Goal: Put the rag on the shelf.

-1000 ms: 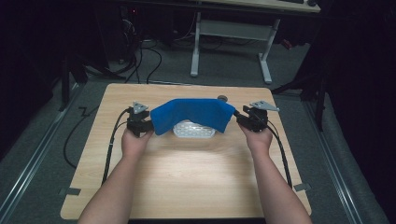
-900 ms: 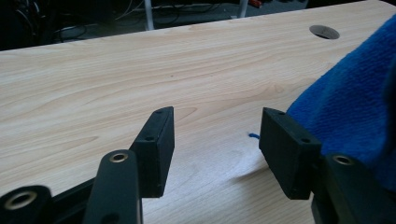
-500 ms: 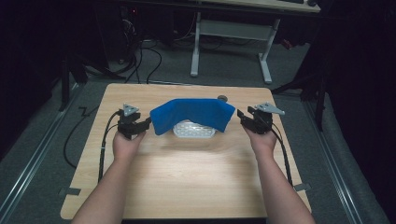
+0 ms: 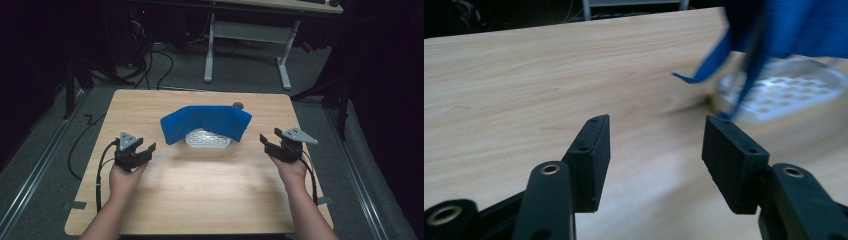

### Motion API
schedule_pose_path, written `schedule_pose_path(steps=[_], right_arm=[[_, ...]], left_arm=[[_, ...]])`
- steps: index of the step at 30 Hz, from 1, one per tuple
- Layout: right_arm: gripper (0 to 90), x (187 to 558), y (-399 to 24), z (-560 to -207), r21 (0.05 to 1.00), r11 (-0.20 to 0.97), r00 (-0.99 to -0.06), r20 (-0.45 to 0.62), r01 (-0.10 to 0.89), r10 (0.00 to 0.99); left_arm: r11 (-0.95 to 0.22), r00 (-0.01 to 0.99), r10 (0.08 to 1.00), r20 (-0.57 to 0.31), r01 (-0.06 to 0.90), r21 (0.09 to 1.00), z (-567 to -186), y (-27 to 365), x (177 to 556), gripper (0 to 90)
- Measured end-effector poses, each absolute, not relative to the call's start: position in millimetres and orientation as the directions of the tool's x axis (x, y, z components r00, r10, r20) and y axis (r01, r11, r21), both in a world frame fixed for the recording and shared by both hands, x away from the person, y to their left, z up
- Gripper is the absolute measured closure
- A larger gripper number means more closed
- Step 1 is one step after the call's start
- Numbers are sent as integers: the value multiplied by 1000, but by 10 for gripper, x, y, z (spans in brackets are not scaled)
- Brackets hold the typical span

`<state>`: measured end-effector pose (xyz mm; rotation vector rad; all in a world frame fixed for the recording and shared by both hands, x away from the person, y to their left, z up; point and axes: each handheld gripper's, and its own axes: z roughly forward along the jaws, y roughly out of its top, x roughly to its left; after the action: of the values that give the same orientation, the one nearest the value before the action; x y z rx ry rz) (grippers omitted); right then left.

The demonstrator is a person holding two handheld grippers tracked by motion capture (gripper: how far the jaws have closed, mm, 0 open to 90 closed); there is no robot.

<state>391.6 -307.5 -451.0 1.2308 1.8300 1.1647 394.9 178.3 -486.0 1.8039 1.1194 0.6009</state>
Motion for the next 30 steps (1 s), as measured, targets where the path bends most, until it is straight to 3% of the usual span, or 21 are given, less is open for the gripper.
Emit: schedule_pose_path(steps=[6,15,20,30], right_arm=[[283,3431,-2991,-4533,925,182,-393,-40,332,919],[270,2826,-2724,-4904,912,241,-424,-84,332,902],[269,2792,-2617,-5116,880,277,-465,-74,385,882],[268,2867,-2605,-5143,878,293,-481,-84,378,873]], left_arm=[[-235,529,848,-26,419,877,-4897,1575,3519,422],[-271,677,729,-96,414,869,-5130,918,3012,428],[-468,744,665,56,357,809,-5278,614,2932,429],[-379,720,693,-31,400,835,-5248,770,3058,421]])
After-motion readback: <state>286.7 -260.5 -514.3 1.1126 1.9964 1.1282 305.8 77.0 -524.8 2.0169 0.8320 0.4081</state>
